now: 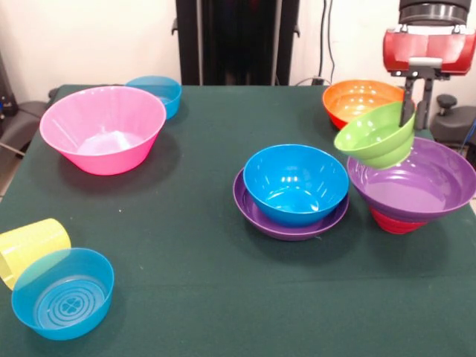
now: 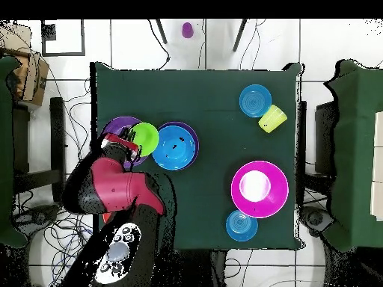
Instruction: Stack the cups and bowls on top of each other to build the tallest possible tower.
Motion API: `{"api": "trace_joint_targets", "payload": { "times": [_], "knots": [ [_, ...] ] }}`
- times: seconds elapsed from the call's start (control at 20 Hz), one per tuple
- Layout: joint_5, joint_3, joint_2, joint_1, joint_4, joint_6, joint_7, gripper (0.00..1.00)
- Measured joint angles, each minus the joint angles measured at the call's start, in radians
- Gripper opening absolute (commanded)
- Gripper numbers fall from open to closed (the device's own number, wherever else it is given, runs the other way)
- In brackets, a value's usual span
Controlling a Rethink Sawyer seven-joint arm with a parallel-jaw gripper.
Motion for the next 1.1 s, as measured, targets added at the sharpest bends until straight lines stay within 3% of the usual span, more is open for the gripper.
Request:
{"api": "trace_joint_targets", "payload": {
  "times": [0.45, 0.85, 1.1],
  "knots": [
    [0.030, -0.005, -0.034, 0.014, -0.003, 0.000, 0.000, 0.00],
    [0.064, -0.109, 0.006, 0.105, -0.049, 0.000, 0.000, 0.00],
    [0.066, -0.132, 0.023, 0.125, -0.062, 0.000, 0.000, 0.00]
  ]
}}
